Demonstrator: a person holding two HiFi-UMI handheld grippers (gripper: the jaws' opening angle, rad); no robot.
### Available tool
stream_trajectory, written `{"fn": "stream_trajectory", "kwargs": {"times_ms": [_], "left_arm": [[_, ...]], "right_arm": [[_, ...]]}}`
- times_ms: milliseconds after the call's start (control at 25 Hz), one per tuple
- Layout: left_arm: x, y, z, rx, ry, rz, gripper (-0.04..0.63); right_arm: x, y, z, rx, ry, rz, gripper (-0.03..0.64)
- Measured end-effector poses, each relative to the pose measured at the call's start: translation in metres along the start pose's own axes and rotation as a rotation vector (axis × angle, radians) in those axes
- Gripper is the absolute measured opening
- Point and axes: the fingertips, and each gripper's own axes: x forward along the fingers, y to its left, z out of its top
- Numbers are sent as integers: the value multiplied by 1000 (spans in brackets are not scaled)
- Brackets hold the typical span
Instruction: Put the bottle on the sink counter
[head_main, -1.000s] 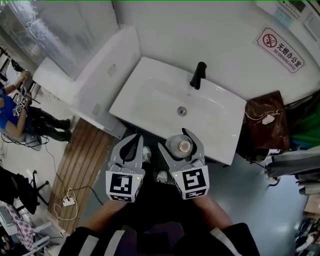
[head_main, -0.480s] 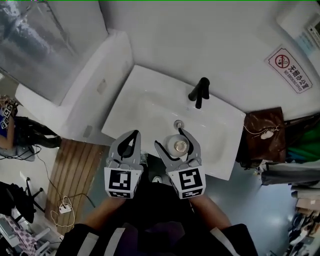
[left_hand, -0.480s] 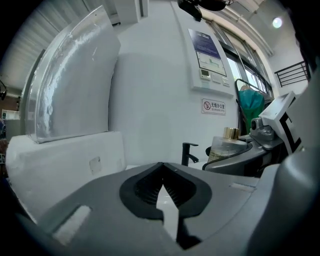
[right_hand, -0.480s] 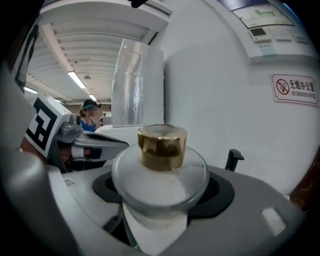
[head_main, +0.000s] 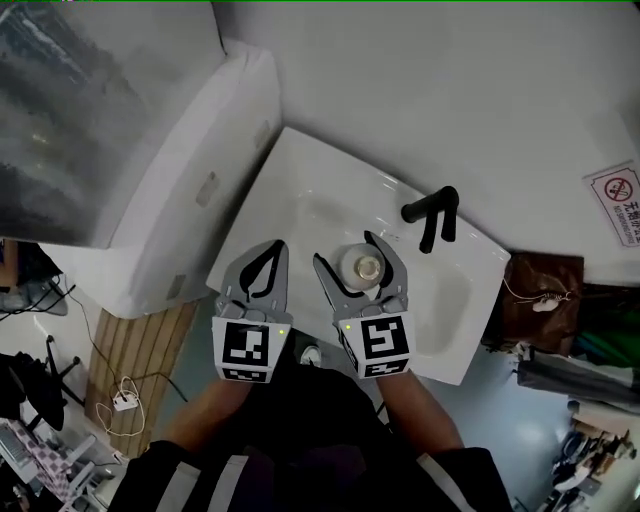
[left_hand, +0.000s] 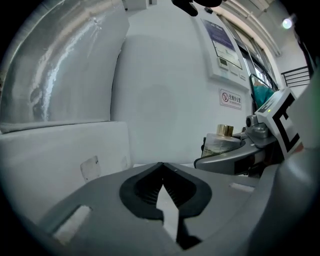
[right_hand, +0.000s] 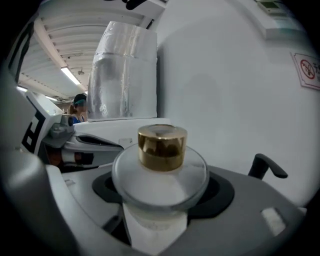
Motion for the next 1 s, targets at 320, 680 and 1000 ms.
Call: {"fn": "stream_trajectory", "kwargs": {"times_ms": [320,680,1000], "left_arm": [[49,40,-4,6,28,28,0],[107,65,-19,4,63,28,0],[152,74,-29,1,87,20,0]], "right_arm": [[67,-19,4,9,7,-24,344],[131,-47,-9,13,32,-69,344],[173,-70,-26,33,54,-89,344]]}}
